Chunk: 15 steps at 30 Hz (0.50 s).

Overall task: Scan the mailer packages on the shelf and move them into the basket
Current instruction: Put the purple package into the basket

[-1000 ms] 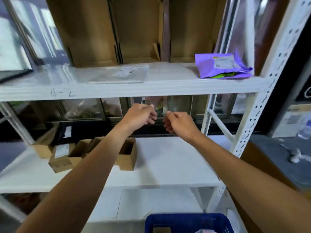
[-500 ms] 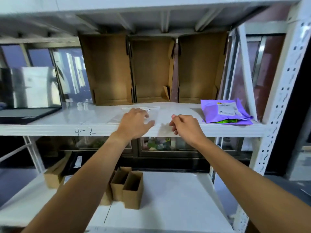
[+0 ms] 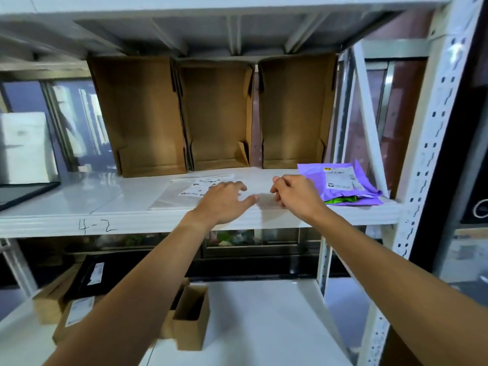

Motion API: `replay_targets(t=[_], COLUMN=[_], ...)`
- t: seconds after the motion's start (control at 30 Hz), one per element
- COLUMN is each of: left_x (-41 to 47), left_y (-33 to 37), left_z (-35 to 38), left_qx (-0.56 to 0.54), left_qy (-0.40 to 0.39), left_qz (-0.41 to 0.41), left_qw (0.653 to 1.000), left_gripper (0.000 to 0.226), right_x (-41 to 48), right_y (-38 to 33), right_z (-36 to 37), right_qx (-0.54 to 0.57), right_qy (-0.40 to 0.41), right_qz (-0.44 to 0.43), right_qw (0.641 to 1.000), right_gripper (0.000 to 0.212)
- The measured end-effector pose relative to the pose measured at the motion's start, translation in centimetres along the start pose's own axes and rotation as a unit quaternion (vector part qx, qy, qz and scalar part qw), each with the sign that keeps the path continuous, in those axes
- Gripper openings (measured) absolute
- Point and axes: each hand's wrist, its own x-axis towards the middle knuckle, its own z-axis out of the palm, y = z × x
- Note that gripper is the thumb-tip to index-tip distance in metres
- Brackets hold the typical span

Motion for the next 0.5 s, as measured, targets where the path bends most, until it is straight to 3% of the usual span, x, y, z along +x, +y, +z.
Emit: replay_targets(t=[0.3, 0.5], left_x=[4.9, 6.7], left_y=[8.3, 11.4], left_z=[4.1, 5.5], left_qx=[-0.050, -0.105], left_qy=[-0.004, -0.001], left_qz=[0.093, 0.079], left_qw=[0.994, 0.991], left_gripper=[0.046, 0.040], right_x=[2.0, 2.6], right_y=[3.5, 5.9], right_z=[-5.7, -10.1], right_qx=[-0.060, -0.113], right_qy=[0.076, 0.128], right_qz=[0.013, 0.050], right_qw=[0.995, 0.984], right_gripper=[0.033, 0.016])
